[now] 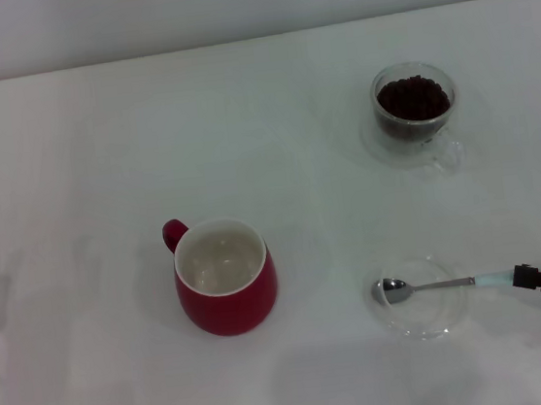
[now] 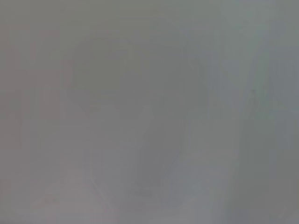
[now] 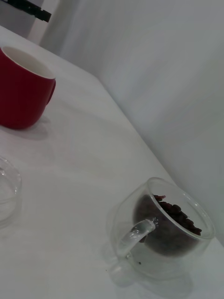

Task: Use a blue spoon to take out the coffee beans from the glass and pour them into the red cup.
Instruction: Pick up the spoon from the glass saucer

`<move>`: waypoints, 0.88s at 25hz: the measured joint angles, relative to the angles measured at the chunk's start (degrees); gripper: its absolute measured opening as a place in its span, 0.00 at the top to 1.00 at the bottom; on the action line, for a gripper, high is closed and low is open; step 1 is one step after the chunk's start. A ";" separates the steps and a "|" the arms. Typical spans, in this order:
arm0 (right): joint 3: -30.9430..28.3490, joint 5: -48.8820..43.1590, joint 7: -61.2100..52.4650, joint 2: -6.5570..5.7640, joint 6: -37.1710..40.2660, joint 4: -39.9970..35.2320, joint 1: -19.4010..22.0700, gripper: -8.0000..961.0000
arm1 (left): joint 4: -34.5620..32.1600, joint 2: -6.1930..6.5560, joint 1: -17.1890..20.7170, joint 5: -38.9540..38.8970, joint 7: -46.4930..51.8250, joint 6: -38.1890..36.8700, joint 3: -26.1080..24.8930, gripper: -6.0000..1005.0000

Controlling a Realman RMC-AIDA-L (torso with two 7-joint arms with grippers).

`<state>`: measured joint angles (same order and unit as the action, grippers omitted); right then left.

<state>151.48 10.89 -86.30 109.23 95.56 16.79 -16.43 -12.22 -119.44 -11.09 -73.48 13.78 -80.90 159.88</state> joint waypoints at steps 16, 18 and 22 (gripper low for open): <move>0.04 0.04 -0.01 -0.09 0.11 -0.01 0.00 0.82 | 0.00 0.00 -0.07 0.00 0.22 -0.01 0.00 0.27; 0.04 0.03 -0.01 -0.14 0.31 -0.01 0.00 0.83 | 0.00 0.00 -0.07 0.00 0.24 -0.01 -0.01 0.27; 0.11 -0.05 -0.01 -0.43 1.21 0.00 0.00 0.83 | 0.00 0.00 -0.07 0.00 0.26 -0.08 0.00 0.27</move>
<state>151.59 10.84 -86.31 108.79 96.77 16.79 -16.43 -12.22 -119.44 -11.16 -73.48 14.04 -80.98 159.87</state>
